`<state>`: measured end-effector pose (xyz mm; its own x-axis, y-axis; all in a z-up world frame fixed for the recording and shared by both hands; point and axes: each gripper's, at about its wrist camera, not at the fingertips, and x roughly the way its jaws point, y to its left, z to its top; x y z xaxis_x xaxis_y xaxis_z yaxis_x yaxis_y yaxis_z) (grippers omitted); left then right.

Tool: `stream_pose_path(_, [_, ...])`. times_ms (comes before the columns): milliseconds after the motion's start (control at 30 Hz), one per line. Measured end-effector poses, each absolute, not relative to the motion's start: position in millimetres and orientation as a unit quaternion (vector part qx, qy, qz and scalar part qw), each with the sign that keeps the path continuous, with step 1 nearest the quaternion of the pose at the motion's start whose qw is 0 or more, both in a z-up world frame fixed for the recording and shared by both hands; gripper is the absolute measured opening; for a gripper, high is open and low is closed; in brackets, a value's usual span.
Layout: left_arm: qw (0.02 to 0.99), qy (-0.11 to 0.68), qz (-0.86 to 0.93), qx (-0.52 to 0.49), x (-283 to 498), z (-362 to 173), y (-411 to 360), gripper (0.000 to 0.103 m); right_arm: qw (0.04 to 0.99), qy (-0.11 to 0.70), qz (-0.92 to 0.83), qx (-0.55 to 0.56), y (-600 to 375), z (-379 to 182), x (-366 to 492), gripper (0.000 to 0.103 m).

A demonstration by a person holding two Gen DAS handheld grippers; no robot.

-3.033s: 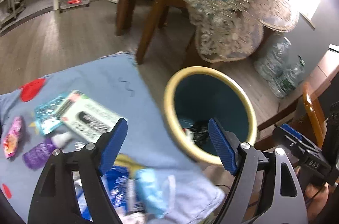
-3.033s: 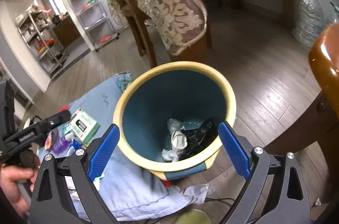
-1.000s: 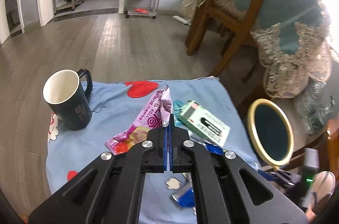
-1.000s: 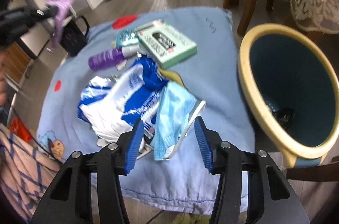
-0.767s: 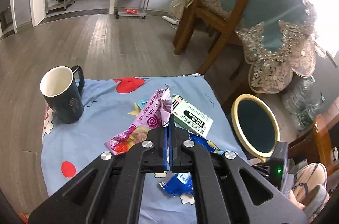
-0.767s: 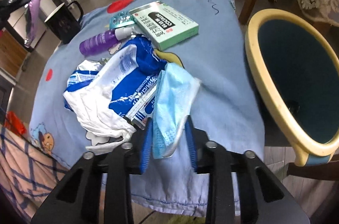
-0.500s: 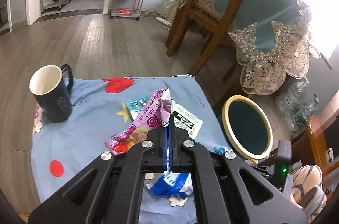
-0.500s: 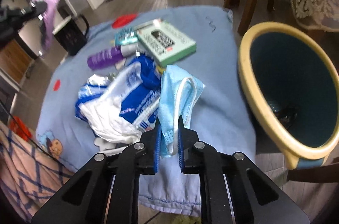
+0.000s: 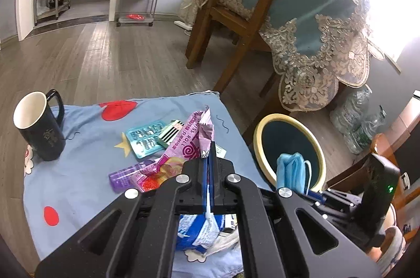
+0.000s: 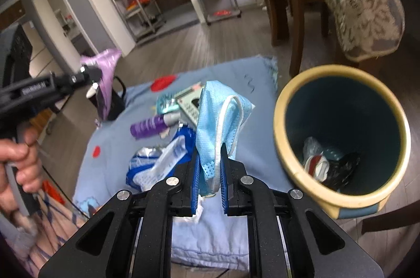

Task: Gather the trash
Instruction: 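Carry the blue mask and pink wrapper over the bin and open both grippers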

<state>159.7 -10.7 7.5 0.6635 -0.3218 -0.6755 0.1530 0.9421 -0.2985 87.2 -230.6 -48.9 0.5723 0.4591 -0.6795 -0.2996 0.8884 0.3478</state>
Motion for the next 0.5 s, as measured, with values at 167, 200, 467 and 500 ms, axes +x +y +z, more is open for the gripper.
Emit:
stream_pose_path(167, [0.903, 0.391, -0.148, -0.103, 163.3, 8.1, -29.5, 0.000, 0.892, 0.391, 0.193, 0.116, -252.2, -38.9, 88.7, 0.015])
stream_pose_path(200, [0.902, 0.392, -0.151, -0.102, 163.9, 8.2, -32.6, 0.000, 0.894, 0.388, 0.188, 0.121, -257.8, -36.7, 88.9, 0.015])
stream_pose_path(467, [0.895, 0.395, -0.190, -0.086, 169.8, 10.1, -77.5, 0.000, 0.911, 0.373, 0.116, 0.132, -303.6, -29.6, 95.2, 0.015])
stream_pose_path(500, [0.894, 0.395, -0.195, -0.085, 169.9, 9.8, -83.4, 0.000, 0.911, 0.375, 0.108, 0.136, -309.8, -31.5, 96.6, 0.015])
